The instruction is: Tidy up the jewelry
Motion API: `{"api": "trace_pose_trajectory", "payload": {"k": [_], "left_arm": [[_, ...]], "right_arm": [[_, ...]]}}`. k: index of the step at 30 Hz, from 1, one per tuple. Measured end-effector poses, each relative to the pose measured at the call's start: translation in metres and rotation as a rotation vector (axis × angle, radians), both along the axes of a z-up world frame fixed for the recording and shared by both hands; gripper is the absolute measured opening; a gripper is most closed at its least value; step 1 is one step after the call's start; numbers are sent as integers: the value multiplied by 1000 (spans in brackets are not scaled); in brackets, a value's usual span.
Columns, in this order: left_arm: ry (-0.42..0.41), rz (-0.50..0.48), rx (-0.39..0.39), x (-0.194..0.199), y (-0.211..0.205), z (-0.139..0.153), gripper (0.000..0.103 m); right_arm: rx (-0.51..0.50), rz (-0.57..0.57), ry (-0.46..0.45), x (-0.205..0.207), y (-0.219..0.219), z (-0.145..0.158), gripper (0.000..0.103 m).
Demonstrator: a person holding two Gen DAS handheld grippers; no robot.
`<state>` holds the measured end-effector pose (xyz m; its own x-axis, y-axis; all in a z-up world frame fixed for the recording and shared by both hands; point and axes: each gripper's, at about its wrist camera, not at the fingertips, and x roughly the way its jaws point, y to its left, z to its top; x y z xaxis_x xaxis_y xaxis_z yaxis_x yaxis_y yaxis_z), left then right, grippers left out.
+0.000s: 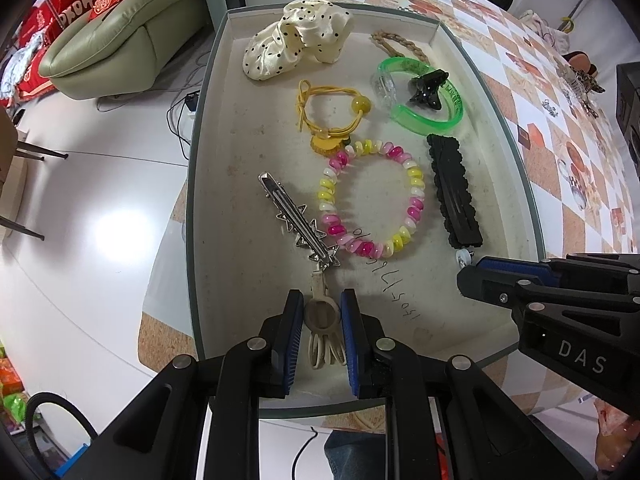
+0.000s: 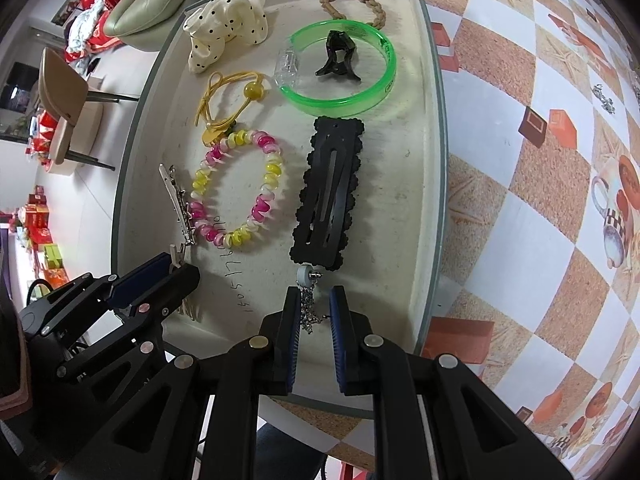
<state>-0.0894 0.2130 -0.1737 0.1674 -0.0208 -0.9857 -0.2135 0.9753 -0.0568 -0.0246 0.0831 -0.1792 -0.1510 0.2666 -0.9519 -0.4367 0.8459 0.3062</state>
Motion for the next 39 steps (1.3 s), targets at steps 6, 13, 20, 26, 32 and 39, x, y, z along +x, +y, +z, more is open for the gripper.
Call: {"api": "trace_pose_trajectory", "payload": {"k": [6,13,20,26,32,39], "left_arm": [[17,11,15,0,1,1,24],[19,11,19,-2,-1,5,24],[12,26,23,-4,-1,14,24],[13,1,34,-3,-9,19,24],[15,1,46,-1,-12,20,40],[-27,1,73,1,-15,37,103]], "right_arm": [[9,3,2,-2,4,1,31],[23,-8,-7,-3,-1,12,33],[56,-19,-68,-3,-9,46,34],[59,-61,-80,-3,-28,63,34],[56,-94,-86,1,-45,73,34],[56,-115,-94,2,-63,86,34]]}}
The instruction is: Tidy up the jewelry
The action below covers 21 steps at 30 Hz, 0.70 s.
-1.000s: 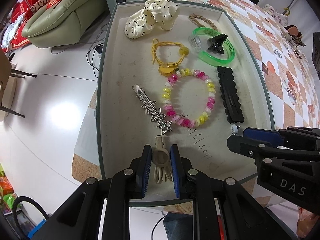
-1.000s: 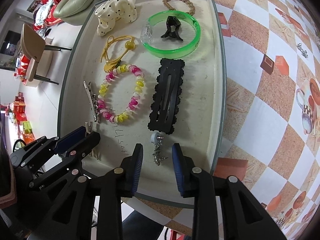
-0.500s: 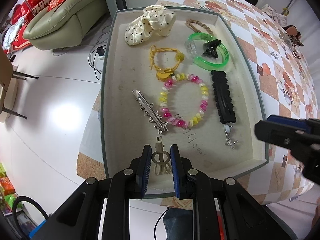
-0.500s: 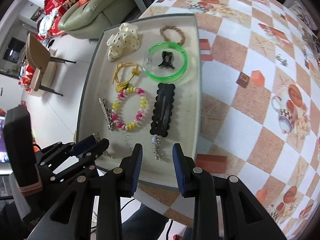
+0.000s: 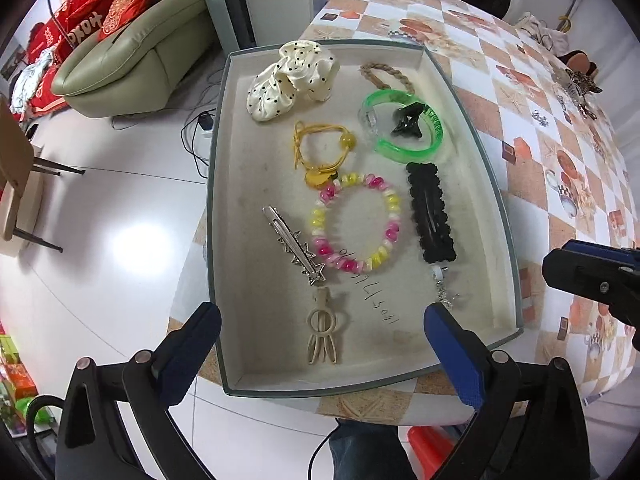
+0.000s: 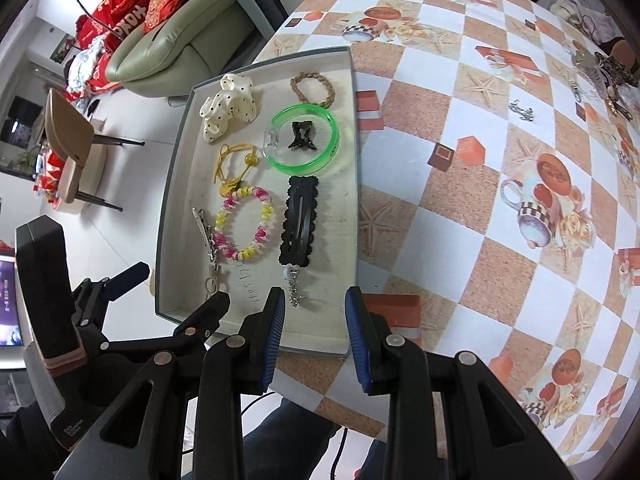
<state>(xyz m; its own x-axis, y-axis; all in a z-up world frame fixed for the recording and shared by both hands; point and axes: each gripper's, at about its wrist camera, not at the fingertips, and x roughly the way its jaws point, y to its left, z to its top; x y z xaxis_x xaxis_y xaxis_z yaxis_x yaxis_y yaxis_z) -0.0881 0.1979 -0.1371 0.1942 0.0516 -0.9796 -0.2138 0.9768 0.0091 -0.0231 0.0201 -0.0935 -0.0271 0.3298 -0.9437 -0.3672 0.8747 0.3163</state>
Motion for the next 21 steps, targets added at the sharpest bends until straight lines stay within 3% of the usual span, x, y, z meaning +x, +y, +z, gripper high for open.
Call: {"api": "trace_pose_trajectory", "payload": {"k": [5,13,18,21], "left_arm": [[4,-13,7,-1,-3,7,103],[-6,-19,31,-7,-5,24,103],[-16,-10,103,-9,-2,38,103],[-29,-6,97,-11,1,50,103]], "right_arm": [[-16,-2,0,0,-3,4,34],[-32,13,-12,1,-3,12,48],[-29,34,-20,0,2,24,68],[-32,49,-37,0,6,35,80]]}}
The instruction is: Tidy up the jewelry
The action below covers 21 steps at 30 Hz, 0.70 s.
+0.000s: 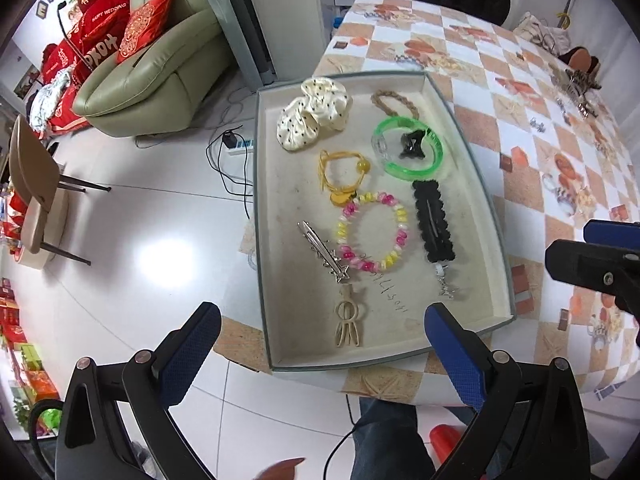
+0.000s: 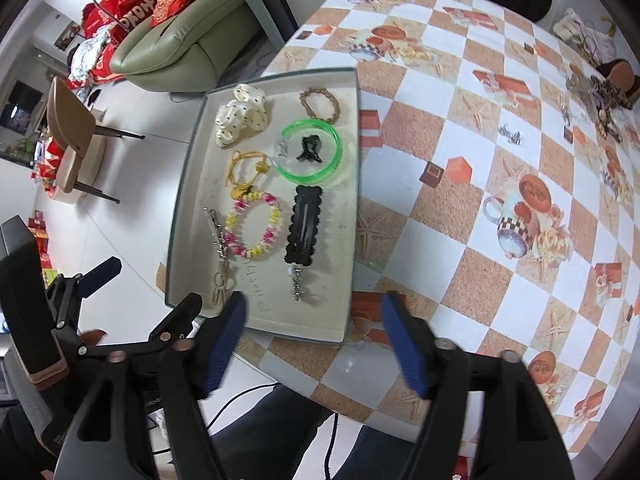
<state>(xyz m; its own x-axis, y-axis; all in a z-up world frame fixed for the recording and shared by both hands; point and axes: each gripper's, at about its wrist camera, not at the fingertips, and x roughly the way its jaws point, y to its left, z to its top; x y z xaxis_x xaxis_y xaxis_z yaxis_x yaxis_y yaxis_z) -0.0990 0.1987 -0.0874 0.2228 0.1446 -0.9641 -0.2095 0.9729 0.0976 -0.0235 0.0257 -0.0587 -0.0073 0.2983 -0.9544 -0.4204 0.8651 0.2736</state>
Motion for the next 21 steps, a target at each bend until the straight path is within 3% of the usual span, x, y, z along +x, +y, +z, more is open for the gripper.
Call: {"api": "trace_pose_trajectory", "payload": {"k": [9,11,21], "left_arm": [[-35,16,-5,-4,8,41,103],[-49,25,-9,-5,9,51,103],[-78,69,-60,-5,16,93,103]], "right_arm": [[-17,40,-79,3,10,44,83],[-16,43,-100,4,11,55,91],[-69,51,-178,7,15,91,91]]}}
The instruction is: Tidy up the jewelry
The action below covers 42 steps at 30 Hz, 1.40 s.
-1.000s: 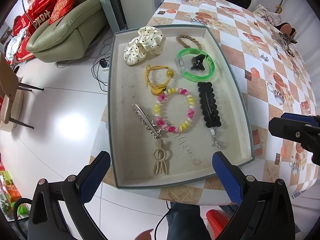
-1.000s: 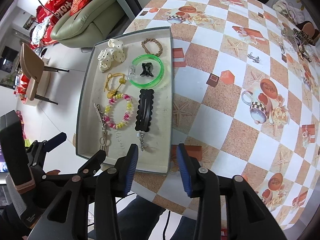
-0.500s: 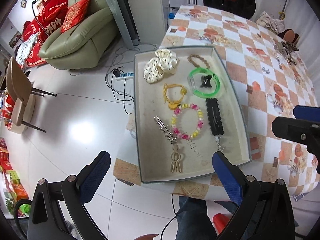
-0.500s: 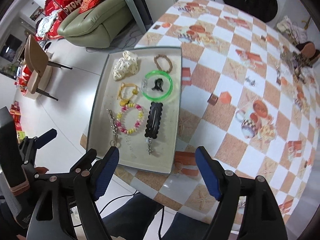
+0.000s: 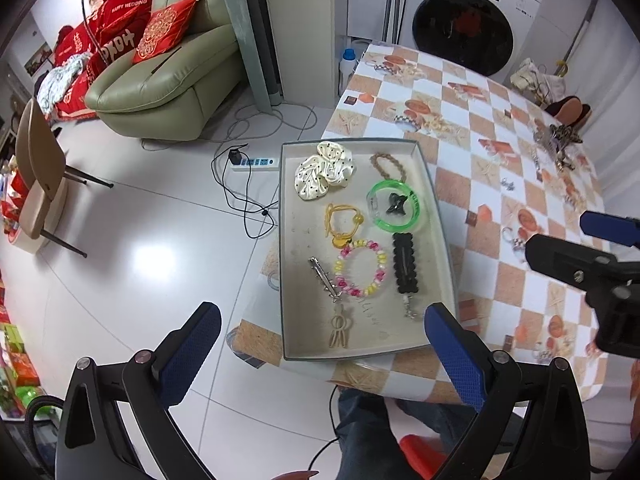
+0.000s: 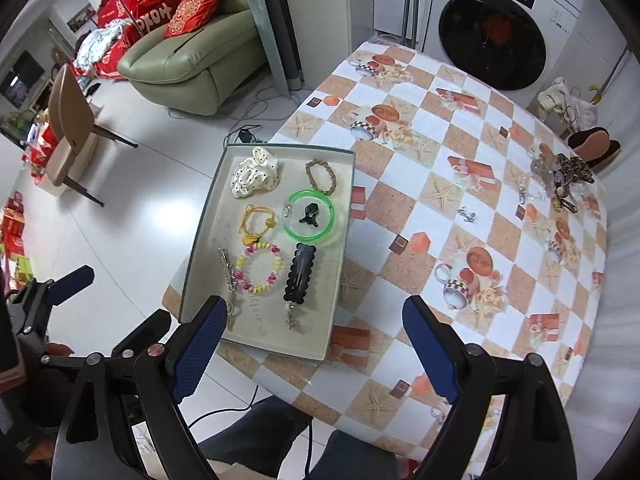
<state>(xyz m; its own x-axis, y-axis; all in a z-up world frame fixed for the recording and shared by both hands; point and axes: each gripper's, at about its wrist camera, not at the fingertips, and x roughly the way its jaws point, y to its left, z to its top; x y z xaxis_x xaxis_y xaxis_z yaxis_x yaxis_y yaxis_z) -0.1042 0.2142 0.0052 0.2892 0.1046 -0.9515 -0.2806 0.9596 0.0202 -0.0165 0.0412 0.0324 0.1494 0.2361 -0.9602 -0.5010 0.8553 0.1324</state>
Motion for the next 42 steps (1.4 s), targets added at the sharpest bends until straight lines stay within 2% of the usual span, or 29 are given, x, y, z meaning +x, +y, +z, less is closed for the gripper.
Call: {"api": "trace_pose_trajectory", "payload": {"k": [10,42], "left_arm": [[-6,24,8,-6,1,24,103],[1,30,14,-8,1,25,103]], "right_arm": [[-38,-6,-10,-3,0,15,91],[-39,-2,-20,-4,5,18,91]]}}
